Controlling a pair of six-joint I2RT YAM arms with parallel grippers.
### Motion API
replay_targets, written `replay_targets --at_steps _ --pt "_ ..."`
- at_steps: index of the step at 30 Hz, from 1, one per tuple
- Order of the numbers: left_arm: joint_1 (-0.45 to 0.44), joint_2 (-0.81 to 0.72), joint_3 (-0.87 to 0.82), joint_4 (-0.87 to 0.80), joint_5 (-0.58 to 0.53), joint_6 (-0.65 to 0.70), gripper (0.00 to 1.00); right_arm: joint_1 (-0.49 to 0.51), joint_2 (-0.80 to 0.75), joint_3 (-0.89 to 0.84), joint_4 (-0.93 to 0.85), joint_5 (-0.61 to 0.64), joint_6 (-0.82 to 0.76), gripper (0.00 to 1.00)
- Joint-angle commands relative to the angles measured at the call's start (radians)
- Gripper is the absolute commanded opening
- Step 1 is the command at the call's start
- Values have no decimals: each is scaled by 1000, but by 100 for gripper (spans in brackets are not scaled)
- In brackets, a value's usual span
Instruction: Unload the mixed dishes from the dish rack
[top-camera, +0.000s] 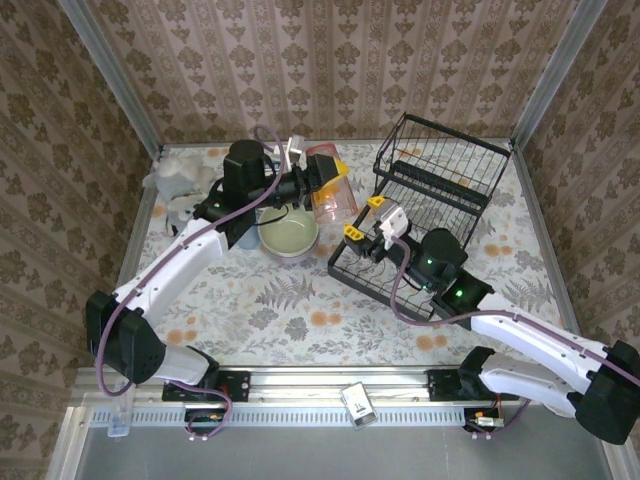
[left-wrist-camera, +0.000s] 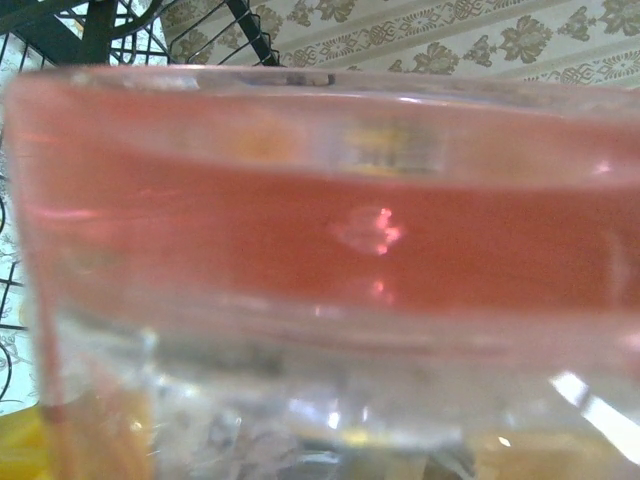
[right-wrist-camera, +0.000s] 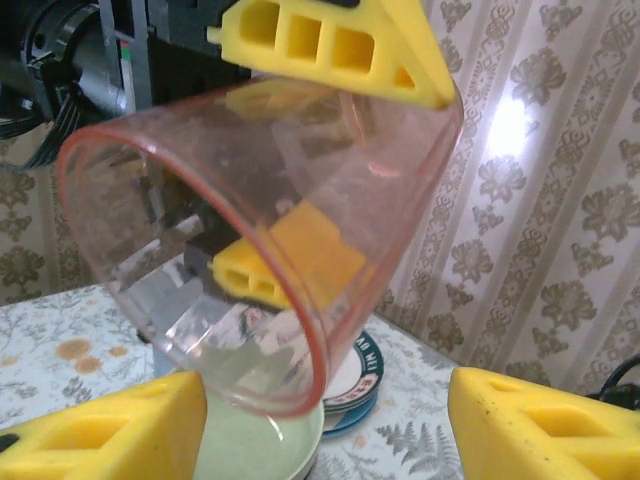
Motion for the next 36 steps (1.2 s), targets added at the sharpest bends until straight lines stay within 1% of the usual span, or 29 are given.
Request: replay_targets --at_steps 1,4,9,12,16,25,28,30,34,36 --pt "-6 -7 1 58 -4 -21 68 9 37 47 108 63 6 63" --pt "-8 -8 -10 69 -5 -32 68 10 63 50 145 76 21 59" --pt "-13 -11 -27 103 -20 -58 68 20 95 62 173 127 29 49" --pt "-23 -14 -41 124 -46 -72 68 35 107 66 196 159 32 42" --pt "-40 -6 -68 201 -79 -122 68 50 141 75 235 196 29 36" --pt "-54 -17 -100 243 -162 -158 68 57 163 76 256 236 43 19" --pt "-60 -11 -107 260 -171 -168 69 58 164 79 251 235 53 9" --pt "-64 -7 -114 271 -177 -172 70 60 166 86 241 234 57 0" --pt "-78 7 -95 285 -179 -142 73 63 161 97 214 240 60 0" --pt "-82 10 -83 277 -184 -120 79 64 150 103 196 252 63 0"
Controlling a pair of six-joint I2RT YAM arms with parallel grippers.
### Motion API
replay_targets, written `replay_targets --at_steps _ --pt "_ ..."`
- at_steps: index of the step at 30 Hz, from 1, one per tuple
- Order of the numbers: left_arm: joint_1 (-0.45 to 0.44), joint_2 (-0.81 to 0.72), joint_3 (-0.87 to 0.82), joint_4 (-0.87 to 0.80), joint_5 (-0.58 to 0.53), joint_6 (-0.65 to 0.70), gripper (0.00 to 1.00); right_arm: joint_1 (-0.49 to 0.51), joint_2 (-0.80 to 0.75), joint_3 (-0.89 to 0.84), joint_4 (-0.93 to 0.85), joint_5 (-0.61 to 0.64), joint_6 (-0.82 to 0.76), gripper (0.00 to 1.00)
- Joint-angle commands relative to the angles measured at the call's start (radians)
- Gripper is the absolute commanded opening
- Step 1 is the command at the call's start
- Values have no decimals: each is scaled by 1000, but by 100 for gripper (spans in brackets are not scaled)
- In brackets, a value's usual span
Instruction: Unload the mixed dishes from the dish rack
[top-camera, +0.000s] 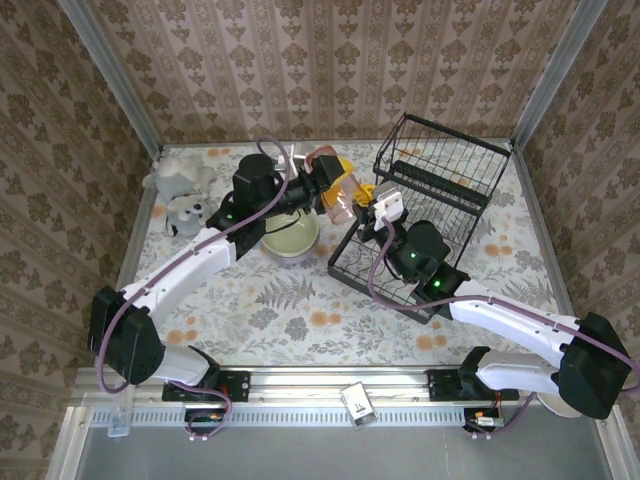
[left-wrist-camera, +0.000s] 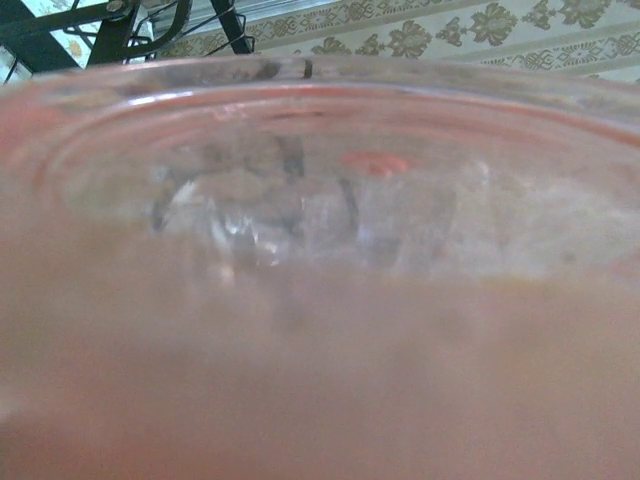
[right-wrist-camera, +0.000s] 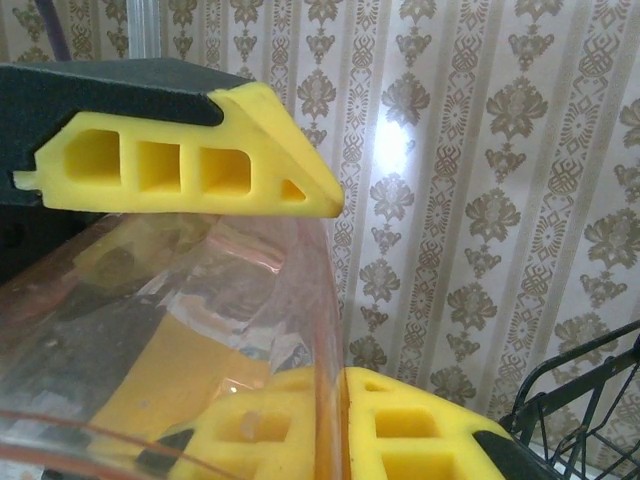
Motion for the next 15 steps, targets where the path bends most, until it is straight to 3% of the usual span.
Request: replay_targets --at_steps 1,2,9,15 --pt "-17 11 29 61 -14 65 83 22 -20 48 -14 -29 26 0" --pt "-17 11 32 63 -13 74 100 22 -28 50 -22 -21 23 0" --pt "-5 -20 31 19 -7 156 100 14 -109 78 -160 78 -10 0" --pt "27 -121 31 -164 -48 335 100 -29 -173 136 -383 166 66 0"
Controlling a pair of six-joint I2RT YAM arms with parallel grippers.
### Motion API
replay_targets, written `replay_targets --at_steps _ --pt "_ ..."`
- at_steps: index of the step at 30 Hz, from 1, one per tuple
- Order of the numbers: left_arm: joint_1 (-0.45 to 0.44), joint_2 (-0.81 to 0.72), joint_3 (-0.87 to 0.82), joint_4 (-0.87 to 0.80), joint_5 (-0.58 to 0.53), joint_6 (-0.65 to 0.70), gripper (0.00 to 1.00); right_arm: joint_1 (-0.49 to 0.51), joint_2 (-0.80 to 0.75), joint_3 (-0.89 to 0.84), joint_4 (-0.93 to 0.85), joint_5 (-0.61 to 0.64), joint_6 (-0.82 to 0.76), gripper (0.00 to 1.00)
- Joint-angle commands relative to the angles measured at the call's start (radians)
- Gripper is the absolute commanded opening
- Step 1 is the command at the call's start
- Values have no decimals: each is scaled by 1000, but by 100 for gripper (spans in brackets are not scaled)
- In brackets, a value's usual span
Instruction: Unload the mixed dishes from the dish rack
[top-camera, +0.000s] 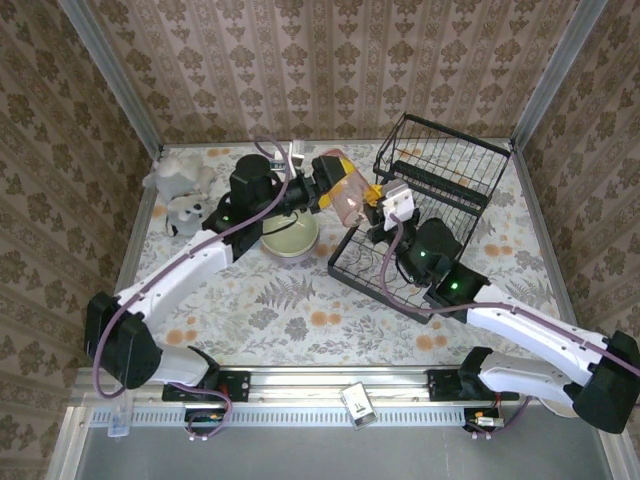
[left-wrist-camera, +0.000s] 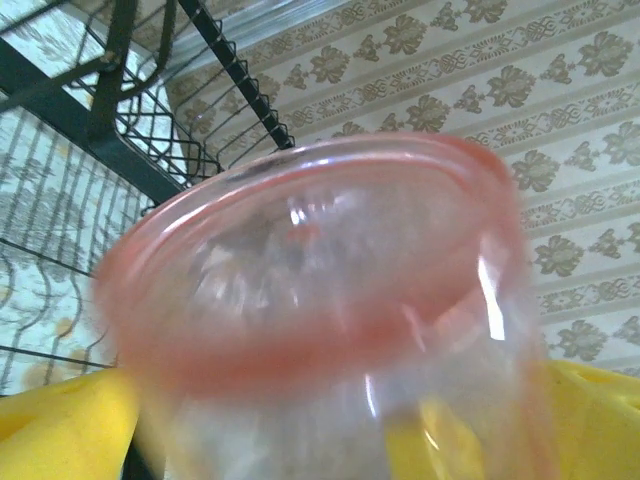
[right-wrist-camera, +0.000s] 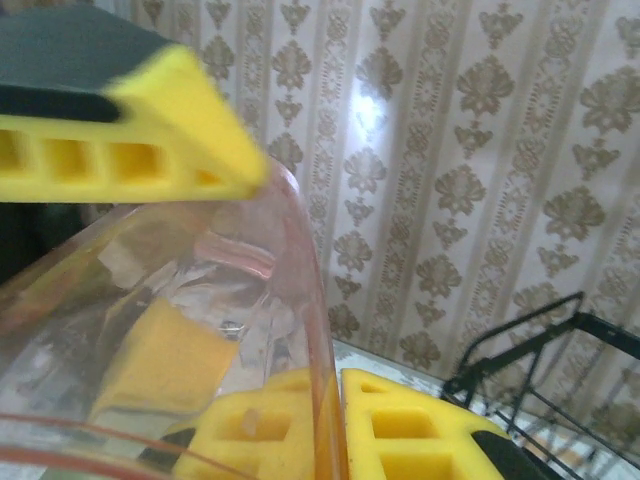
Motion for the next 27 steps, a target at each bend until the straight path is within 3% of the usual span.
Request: replay_targets --at_steps 1,6,9,12,17,27 --pt "25 -95 35 -141 -31 176 100 -38 -65 72 -128 87 80 0" --pt "11 -210 117 -462 -178 505 100 -47 -73 169 -345 163 191 0" --pt "-76 -282 166 -621 -411 758 100 -48 -72 215 -443 203 262 0" --pt "-72 -356 113 -598 -468 752 100 -46 -77 247 -517 211 317 0" --pt "26 -366 84 -565 -249 639 100 -46 -62 313 -637 226 391 0" --pt "-165 -290 155 -698 -404 860 97 -12 85 598 -1114 165 591 0"
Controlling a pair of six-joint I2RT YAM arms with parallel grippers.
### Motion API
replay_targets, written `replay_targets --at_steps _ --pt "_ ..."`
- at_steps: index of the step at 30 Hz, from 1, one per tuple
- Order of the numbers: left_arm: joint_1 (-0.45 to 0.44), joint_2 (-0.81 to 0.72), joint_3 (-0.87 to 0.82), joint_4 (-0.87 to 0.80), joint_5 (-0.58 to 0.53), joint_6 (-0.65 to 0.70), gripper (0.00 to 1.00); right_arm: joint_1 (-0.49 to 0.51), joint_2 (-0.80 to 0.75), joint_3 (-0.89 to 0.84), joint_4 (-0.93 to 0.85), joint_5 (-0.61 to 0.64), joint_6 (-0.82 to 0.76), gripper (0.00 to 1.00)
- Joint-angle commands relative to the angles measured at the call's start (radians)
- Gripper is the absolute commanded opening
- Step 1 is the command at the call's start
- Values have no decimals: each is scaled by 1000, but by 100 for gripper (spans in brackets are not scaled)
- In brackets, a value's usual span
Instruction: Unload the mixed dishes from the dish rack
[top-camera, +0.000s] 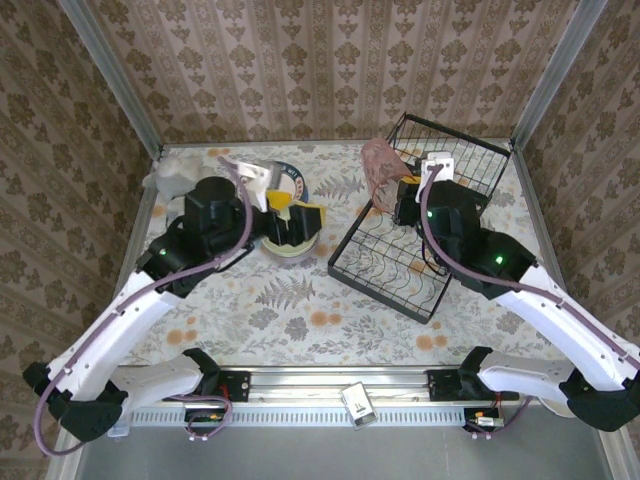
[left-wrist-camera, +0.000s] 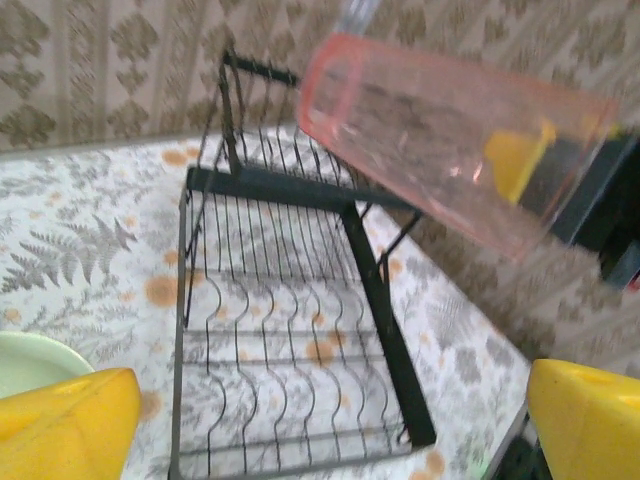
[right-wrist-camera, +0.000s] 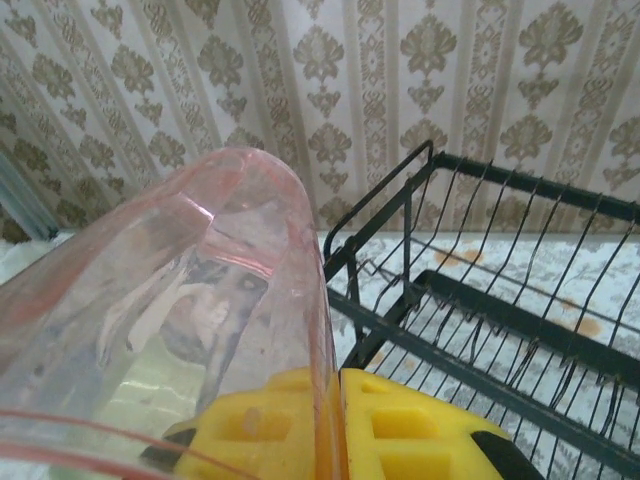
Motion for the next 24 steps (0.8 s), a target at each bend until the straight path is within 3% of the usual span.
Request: replay_targets --at_steps 1,12,24 --pt "-45 37 69 -83 -49 110 95 13 54 103 -248 -20 121 0" --pt "-162 130 109 -84 -85 51 86 40 130 140 -493 -4 253 0" --pt "-223 255 164 -97 -78 -62 79 42 160 87 -461 -29 293 0"
